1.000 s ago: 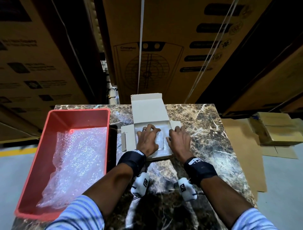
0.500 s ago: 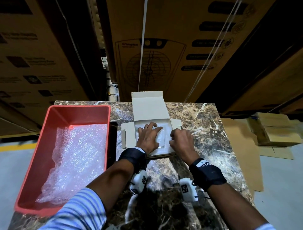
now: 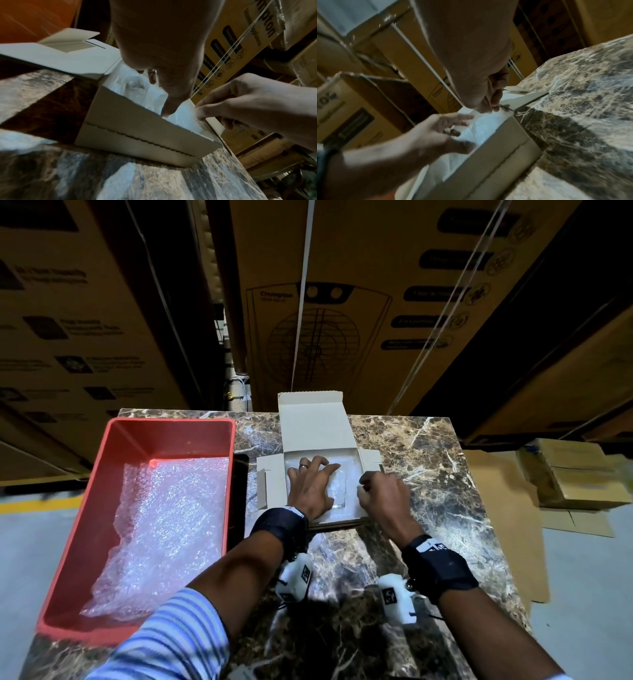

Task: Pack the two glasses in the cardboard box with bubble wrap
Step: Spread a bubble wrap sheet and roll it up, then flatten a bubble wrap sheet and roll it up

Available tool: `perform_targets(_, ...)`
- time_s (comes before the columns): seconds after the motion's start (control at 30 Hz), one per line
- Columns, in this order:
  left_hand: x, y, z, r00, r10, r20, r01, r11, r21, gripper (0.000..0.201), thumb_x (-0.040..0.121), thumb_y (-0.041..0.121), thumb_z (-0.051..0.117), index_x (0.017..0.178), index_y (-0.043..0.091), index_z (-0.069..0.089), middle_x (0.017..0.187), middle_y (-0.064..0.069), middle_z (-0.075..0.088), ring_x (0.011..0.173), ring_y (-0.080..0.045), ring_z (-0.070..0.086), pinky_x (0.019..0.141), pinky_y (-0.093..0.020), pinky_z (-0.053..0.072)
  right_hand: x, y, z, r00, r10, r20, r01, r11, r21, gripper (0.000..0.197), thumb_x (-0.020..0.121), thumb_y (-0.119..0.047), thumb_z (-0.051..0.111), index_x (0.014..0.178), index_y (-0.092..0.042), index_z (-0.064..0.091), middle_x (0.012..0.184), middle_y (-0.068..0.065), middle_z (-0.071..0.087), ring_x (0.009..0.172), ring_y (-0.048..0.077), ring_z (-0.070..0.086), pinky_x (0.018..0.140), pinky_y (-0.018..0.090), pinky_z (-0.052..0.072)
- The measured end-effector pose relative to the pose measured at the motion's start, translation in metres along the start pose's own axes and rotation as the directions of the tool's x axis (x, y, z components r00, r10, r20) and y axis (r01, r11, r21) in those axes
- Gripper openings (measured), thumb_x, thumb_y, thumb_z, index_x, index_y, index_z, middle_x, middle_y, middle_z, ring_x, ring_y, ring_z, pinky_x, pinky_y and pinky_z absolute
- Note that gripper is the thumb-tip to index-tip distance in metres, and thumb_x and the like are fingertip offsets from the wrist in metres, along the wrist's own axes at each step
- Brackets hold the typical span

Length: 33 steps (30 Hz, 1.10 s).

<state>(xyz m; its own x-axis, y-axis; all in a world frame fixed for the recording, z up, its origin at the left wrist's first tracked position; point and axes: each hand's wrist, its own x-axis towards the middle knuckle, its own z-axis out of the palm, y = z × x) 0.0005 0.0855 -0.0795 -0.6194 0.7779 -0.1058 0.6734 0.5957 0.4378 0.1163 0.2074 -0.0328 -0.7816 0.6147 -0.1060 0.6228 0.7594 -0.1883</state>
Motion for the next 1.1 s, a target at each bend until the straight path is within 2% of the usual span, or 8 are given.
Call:
perform_targets(0.17,-0.006,-0.003,-0.006,0.999,0.023,-0.027,-0.025,0.997,-0.072,0.072,0.081,0.006,0.063,0.149,0.026,0.049,0.151,-0.001,0.044,0.129,-0.031,0.037,0.095,-0.041,0.028,-0.004,0.016,-0.015,0.994,0.106,0.037,-0.112,0.952,0.285,0.017,0.095,-0.012,0.067,0.110,-0.015,0.075,0.094,-0.002,0.074,0.068,0.009,0.064,0.050,0.014,0.037)
perform_targets(0.37,-0.015,-0.014,-0.024,0.992,0.032,-0.121,-0.056,0.978,-0.201,0.060,0.086,0.015,0.065,0.144,0.023,0.052,0.144,-0.003,0.048,0.130,-0.030,0.040,0.099,-0.042,0.028,-0.007,0.015,-0.018,0.979,0.186,0.088,-0.206,0.902,0.379,0.014,0.095,-0.013,0.068,0.107,-0.020,0.074,0.094,-0.003,0.073,0.075,0.012,0.067,0.058,0.023,0.050)
perform_targets(0.5,-0.029,-0.028,-0.050,0.974,0.030,-0.225,-0.090,0.962,-0.258,0.053,0.089,0.015,0.065,0.140,0.021,0.055,0.134,-0.005,0.052,0.124,-0.028,0.044,0.103,-0.043,0.032,-0.017,-0.017,-0.020,0.991,0.100,0.089,-0.130,0.878,0.460,0.012,0.094,-0.017,0.067,0.099,-0.023,0.077,0.093,-0.004,0.077,0.077,0.016,0.072,0.061,0.023,0.054)
perform_targets(0.6,-0.043,-0.044,-0.069,0.956,0.019,-0.294,-0.119,0.938,-0.326,0.048,0.087,0.010,0.066,0.134,0.016,0.060,0.125,-0.008,0.055,0.120,-0.029,0.049,0.102,-0.045,0.043,-0.024,-0.056,-0.012,0.997,0.001,0.072,-0.039,0.846,0.532,0.013,0.087,-0.019,0.068,0.080,-0.026,0.077,0.081,-0.007,0.077,0.074,0.013,0.073,0.073,0.035,0.062)
perform_targets(0.8,-0.079,-0.088,-0.094,0.905,-0.058,-0.422,-0.115,0.921,-0.372,0.035,0.087,0.004,0.064,0.119,0.016,0.064,0.112,-0.004,0.057,0.106,-0.022,0.056,0.092,-0.040,0.050,-0.041,-0.144,-0.004,0.976,-0.185,0.116,0.073,0.777,0.625,0.011,0.088,-0.018,0.070,0.083,-0.019,0.080,0.080,-0.003,0.077,0.076,0.013,0.072,0.079,0.032,0.059)
perform_targets(0.9,-0.099,-0.112,-0.104,0.842,-0.086,-0.532,-0.143,0.916,-0.374,0.030,0.086,-0.001,0.060,0.112,0.013,0.067,0.103,-0.002,0.060,0.096,-0.020,0.059,0.083,-0.033,0.051,-0.049,-0.180,0.001,0.956,-0.259,0.137,0.107,0.743,0.661,0.015,0.090,-0.017,0.067,0.079,-0.019,0.077,0.076,-0.002,0.076,0.068,0.013,0.073,0.075,0.033,0.061)
perform_targets(1.0,-0.124,-0.136,-0.111,0.829,-0.193,-0.525,-0.052,0.908,-0.415,0.032,0.085,-0.004,0.059,0.111,0.012,0.068,0.103,-0.003,0.060,0.093,-0.015,0.057,0.081,-0.023,0.048,-0.059,-0.210,0.005,0.938,-0.321,0.130,0.139,0.693,0.707,0.019,0.092,-0.008,0.063,0.082,-0.017,0.076,0.077,0.001,0.075,0.069,0.016,0.072,0.072,0.031,0.060)
perform_targets(1.1,-0.144,-0.167,-0.112,0.855,-0.328,-0.401,0.135,0.889,-0.438,0.033,0.084,0.000,0.062,0.114,0.013,0.066,0.105,-0.005,0.062,0.092,-0.020,0.060,0.084,-0.034,0.052,-0.065,-0.233,0.012,0.919,-0.344,0.193,0.067,0.618,0.783,0.022,0.095,0.004,0.052,0.087,-0.004,0.071,0.079,0.011,0.069,0.066,0.022,0.067,0.063,0.029,0.059)
